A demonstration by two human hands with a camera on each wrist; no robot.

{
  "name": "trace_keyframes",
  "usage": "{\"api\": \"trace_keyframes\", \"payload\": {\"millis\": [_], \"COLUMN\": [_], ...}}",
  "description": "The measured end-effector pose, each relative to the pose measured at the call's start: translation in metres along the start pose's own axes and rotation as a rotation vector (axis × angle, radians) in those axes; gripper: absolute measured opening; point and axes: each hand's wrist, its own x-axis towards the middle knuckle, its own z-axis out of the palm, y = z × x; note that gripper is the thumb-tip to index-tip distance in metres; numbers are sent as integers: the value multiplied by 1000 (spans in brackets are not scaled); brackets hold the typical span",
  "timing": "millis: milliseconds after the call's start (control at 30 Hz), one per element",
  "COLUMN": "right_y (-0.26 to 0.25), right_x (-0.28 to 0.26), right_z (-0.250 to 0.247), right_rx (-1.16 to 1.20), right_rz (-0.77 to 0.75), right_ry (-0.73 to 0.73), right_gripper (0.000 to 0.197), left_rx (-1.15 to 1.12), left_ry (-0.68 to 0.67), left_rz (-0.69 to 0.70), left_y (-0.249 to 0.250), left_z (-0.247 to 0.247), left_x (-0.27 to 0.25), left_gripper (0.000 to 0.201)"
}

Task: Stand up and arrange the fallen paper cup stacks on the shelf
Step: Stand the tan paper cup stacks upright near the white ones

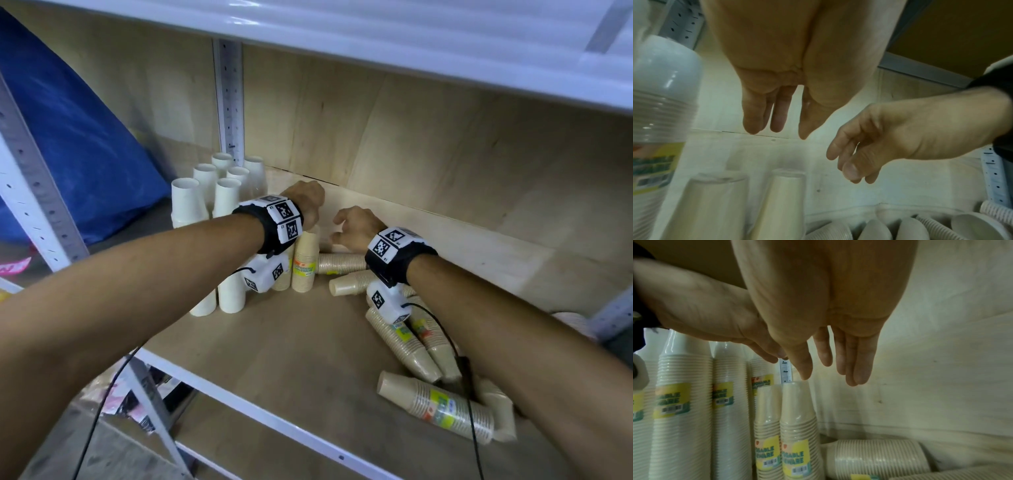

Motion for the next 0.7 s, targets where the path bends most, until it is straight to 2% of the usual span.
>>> {"api": "trace_keyframes", "payload": {"millis": [167, 367, 700], "right_y": [30, 59, 99], "right_x": [-13, -33, -85], "right_z": [-8, -14, 1], "right_rx": [3, -44, -107], "right_rz": [83, 146, 260], "right_ry": [-17, -72, -229], "right_gripper": [46, 52, 54], "left_rx": [-74, -126, -165], "left_ry": [-13, -68, -210], "left_rz": [89, 179, 245], "left_y": [18, 37, 37], "left_z": [5, 32, 105], "left_x": [-3, -4, -16], "left_gripper": [48, 42, 46]}}
